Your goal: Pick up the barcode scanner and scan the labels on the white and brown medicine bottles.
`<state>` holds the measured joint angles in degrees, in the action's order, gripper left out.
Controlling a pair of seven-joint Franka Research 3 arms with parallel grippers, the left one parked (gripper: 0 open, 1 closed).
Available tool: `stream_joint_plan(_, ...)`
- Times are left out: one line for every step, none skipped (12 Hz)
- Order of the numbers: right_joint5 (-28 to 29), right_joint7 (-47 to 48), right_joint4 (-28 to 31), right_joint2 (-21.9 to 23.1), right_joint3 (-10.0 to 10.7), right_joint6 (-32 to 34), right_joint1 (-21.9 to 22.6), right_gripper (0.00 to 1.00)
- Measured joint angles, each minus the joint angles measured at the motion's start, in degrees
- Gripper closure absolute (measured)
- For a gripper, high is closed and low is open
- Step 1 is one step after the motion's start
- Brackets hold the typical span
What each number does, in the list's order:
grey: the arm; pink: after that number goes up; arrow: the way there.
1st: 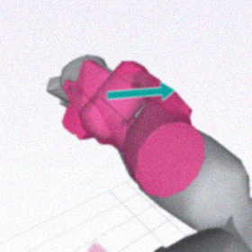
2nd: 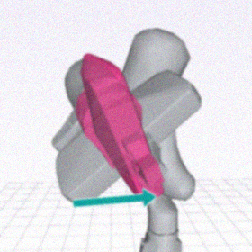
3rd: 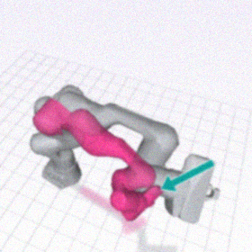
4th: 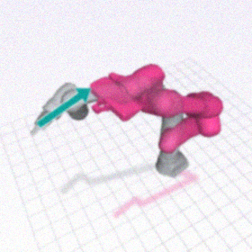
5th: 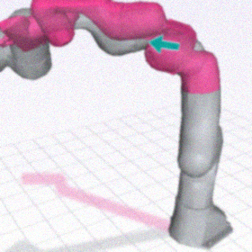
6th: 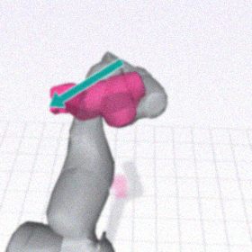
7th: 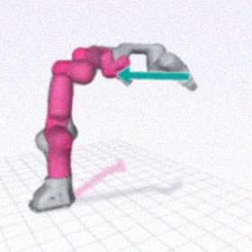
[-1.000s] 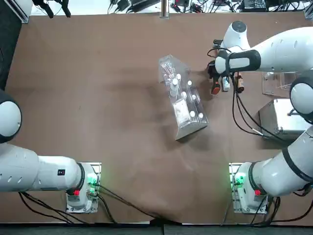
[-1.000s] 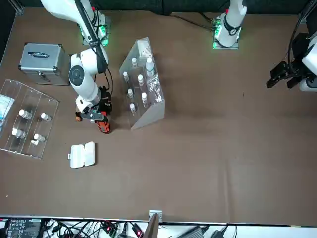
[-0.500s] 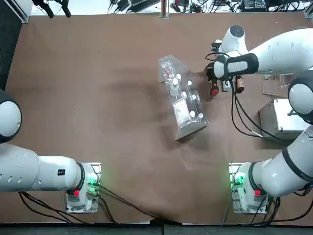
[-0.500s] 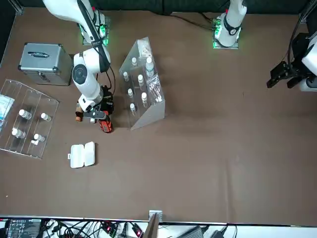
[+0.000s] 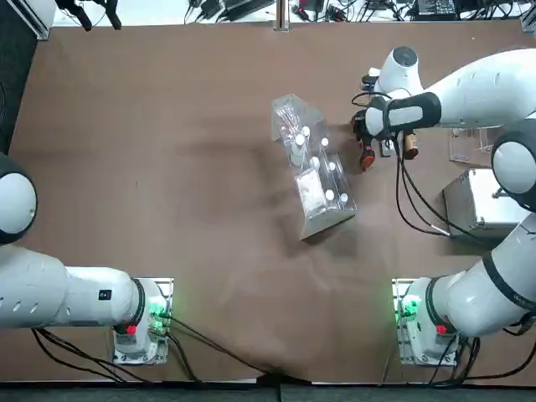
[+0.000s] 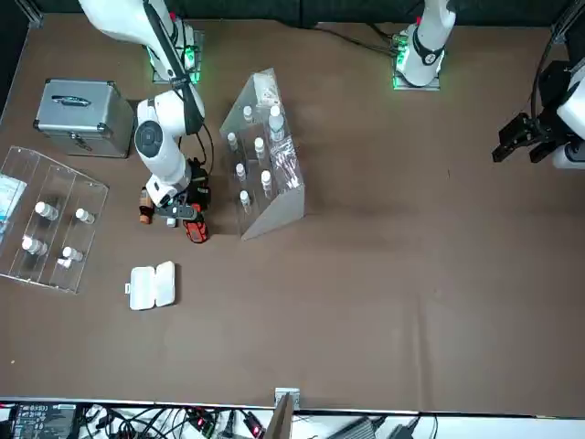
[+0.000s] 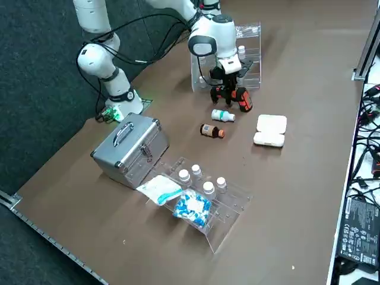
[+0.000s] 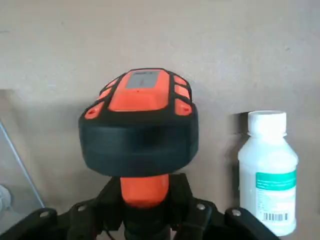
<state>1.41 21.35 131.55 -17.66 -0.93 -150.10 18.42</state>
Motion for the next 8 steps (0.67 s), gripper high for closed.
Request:
stream_joint_plan(0.0, 0.0, 0.0, -0.3, 0.0, -0.2, 0.0, 0.57)
stream_joint_plan(0.0, 0.0, 0.0, -0.5, 0.0, -0.6, 0.0, 0.57)
stream_joint_plan(0.0, 0.0, 0.0, -0.6, 0.0, -0.8, 0.0, 0.57)
stream_joint_plan(0.0, 0.0, 0.0, -0.7, 0.0, -0.9, 0.0, 0.57)
stream_joint_plan(0.0, 0.0, 0.0, -0.7, 0.0, -1.0, 0.0, 0.57)
stream_joint_plan(0.0, 0.0, 0.0, -0.7, 0.0, -1.0, 0.0, 0.57)
stream_joint_plan(0.0, 0.0, 0.0, -0.7, 0.0, -1.0, 0.0, 0.57)
stream_joint_plan(0.0, 0.0, 0.0, -0.7, 0.0, -1.0, 0.0, 0.57)
